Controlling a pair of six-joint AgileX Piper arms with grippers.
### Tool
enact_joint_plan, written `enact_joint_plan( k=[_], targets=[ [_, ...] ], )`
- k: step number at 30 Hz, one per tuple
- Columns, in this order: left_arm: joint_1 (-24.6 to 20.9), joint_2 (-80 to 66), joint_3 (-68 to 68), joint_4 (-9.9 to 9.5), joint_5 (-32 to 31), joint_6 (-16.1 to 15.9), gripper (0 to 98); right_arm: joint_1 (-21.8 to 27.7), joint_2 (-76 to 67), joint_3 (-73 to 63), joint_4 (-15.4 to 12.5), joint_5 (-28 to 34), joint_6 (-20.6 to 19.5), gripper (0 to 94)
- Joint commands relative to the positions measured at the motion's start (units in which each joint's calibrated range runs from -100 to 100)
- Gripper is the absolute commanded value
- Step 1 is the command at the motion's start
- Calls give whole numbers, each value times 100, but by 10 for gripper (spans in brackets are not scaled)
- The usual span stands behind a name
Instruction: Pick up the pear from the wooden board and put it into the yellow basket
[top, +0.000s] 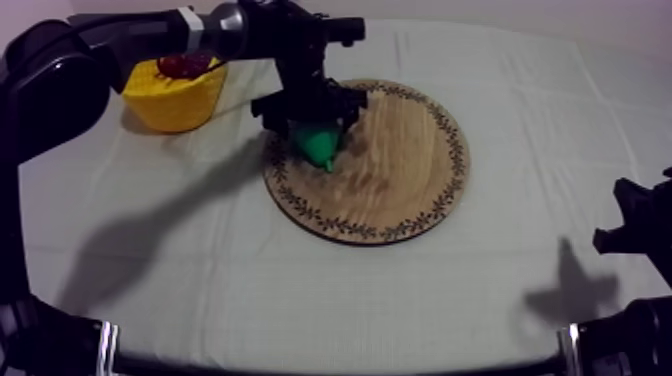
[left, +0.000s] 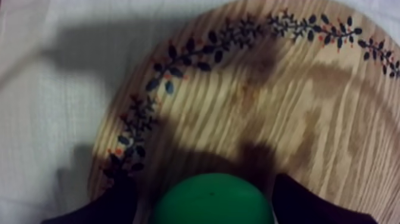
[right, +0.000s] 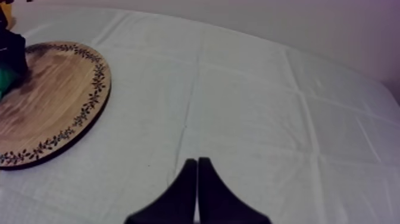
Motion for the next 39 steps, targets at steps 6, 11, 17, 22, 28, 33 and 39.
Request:
enact_joint_plan(
  k=[6,11,17,22,28,33,39],
  targets=[
    [10,-44,27,-13,-84,-59,632,1,-5,5,2,-12,0,5],
    [27,-118,150,-21,-244,-129,505,1,-5,5,2,-12,0,5],
    [54,-260,210,-37,-187,-190,482,1,-5,5,2,-12,-1,5],
    [-17,-681,300,-18,-39,-335,486,1,-5,5,2,-12,0,5],
    [-126,-1544,805,-14,140,-522,483,1,-5,5,2,-12,0,5],
    [-231,-2444,1533,-22,314,-658,509,1,-5,5,2,-12,0,5],
    [-461,-3666,2559,-40,218,-914,526,1,-5,5,2,-12,-3,5]
  ],
)
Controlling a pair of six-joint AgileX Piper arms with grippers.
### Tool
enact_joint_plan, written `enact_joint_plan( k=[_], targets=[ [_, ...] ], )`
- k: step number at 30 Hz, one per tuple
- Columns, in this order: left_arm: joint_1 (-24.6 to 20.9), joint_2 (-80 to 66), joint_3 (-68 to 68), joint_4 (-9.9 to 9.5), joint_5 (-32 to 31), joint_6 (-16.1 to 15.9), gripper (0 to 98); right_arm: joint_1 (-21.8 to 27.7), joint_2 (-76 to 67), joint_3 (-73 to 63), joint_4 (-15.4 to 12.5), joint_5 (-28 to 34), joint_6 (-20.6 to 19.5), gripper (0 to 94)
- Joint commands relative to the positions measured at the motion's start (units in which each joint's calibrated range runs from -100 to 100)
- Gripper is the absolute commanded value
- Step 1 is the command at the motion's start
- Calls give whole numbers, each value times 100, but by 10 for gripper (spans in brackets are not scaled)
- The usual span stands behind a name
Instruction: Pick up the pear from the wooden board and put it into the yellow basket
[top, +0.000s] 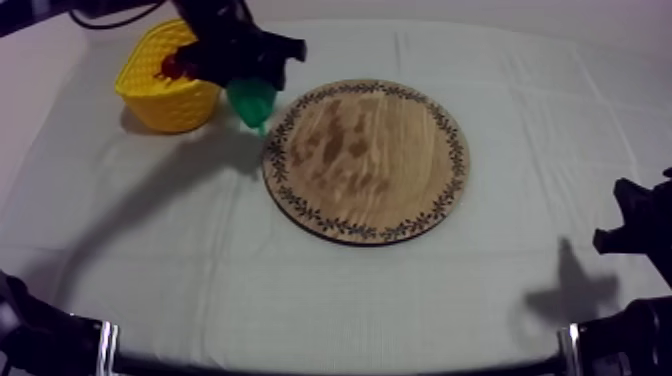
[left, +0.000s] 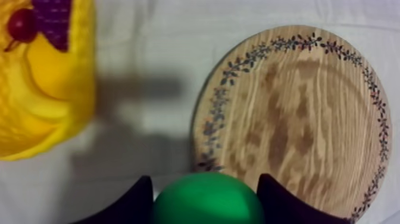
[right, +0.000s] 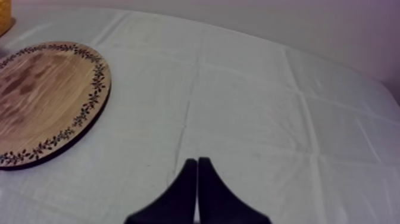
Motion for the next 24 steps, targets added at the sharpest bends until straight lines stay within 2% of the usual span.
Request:
enact_joint_plan(
  k=[1,6,11,24],
  targets=[
    [-103,-762,563,-10,-70,-124,527,1,-5,5,2,-1,-2,5],
    [-455,-1542,1187,-30,-384,-473,537,1,-5,5,2,-1,-2,5],
    [-788,-1788,1244,-157,-745,-689,524,1,-5,5,2,-1,-1,5],
    [-1309,-897,-163,-470,-1451,-846,459,1,-5,5,2,-1,-1,5]
  ],
)
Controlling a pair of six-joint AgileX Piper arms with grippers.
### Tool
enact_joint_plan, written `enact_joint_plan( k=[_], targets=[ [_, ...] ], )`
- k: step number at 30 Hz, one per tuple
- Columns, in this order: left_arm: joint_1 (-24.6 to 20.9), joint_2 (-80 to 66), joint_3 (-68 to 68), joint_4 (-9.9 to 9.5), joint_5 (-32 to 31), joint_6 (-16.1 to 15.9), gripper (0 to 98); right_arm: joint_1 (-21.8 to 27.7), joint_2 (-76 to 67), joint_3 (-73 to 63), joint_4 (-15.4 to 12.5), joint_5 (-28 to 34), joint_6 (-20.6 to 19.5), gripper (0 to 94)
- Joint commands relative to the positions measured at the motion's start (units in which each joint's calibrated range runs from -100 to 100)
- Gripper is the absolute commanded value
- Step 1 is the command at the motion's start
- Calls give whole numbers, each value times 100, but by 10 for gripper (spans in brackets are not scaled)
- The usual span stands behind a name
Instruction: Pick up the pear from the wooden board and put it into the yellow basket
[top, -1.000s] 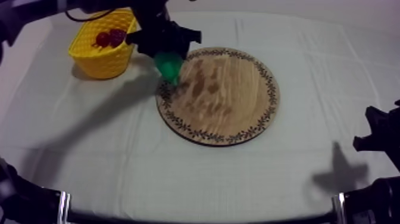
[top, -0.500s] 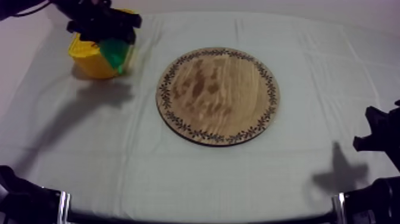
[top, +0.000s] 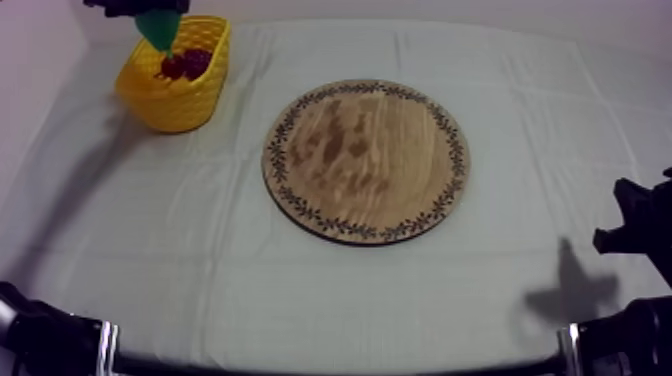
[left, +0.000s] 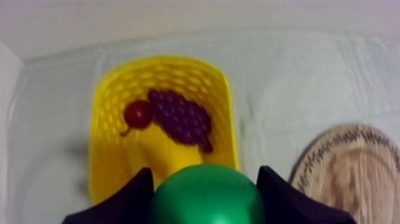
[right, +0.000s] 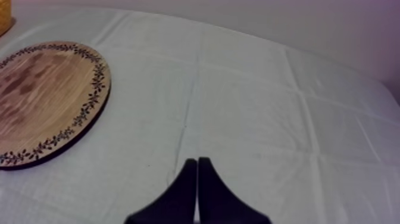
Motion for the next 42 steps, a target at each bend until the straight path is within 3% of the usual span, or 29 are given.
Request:
enact_joint_plan(
  k=[1,16,22,34,38,42],
  targets=[
    [-41,267,-296,-51,-144,13,455,1,-5,5,2,1,0,5],
    [-278,2326,-1739,-634,-411,307,423,1,-5,5,2,1,0,5],
    [-358,2940,-2069,-683,-385,254,396,1,-5,5,2,1,-4,5],
    [-352,3209,-2134,-569,-45,174,401,1,-5,5,2,1,0,5],
    [-357,3067,-2083,-537,-7,201,483,1,-5,5,2,1,0,5],
    [-364,2913,-1961,-530,65,303,733,1,-5,5,2,1,0,5]
  ],
)
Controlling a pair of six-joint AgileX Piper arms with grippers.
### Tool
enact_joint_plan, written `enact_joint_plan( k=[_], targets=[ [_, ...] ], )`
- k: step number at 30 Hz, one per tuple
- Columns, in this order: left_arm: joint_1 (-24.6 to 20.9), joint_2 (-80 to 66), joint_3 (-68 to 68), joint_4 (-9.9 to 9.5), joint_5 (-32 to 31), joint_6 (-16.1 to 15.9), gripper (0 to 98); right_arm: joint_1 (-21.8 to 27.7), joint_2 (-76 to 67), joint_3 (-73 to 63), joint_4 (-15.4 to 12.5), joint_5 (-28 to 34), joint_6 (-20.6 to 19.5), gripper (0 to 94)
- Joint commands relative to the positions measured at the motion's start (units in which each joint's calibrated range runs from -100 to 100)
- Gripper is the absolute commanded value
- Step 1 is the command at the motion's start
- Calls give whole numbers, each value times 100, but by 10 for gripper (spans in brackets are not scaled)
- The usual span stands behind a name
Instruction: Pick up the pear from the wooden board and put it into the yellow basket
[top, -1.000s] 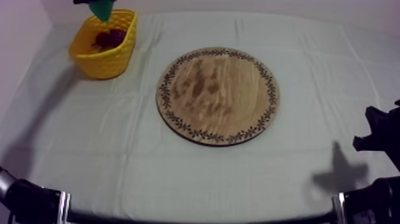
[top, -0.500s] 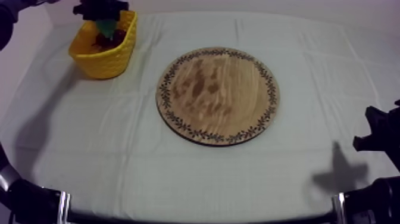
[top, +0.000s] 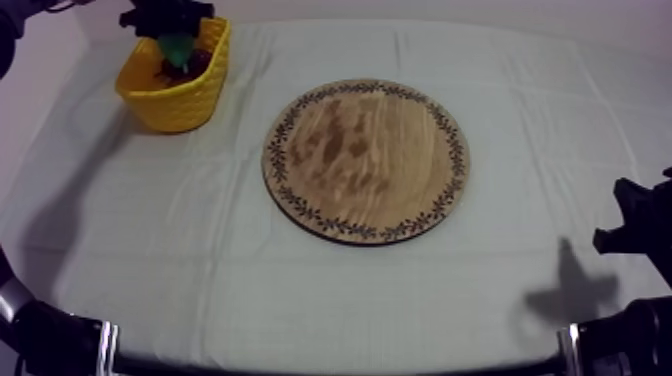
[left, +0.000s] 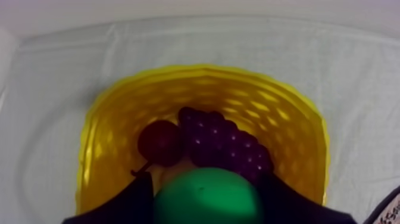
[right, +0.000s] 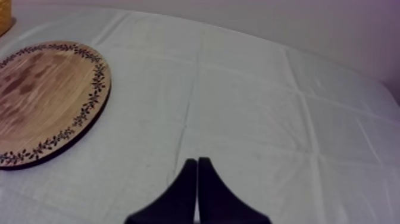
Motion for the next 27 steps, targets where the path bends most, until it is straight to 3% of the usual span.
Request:
enact_joint_plan(
  k=[1,5,10,17,24,27],
  targets=[
    [-9,-69,65,18,34,29,790,1,-5,5,2,-3,-1,5],
    [-43,-223,204,39,63,83,915,1,-5,5,2,-3,-4,5],
    [-104,-470,341,44,13,112,921,6,-5,5,2,-3,-3,5],
    [-191,-1239,601,45,-134,167,728,8,-5,5,2,-3,-4,5],
    [-257,-2629,1203,32,-427,42,396,8,-5,5,2,-3,-3,5],
    [-306,-3334,1519,120,-519,-125,271,8,-5,5,2,-3,-2,5]
  ],
)
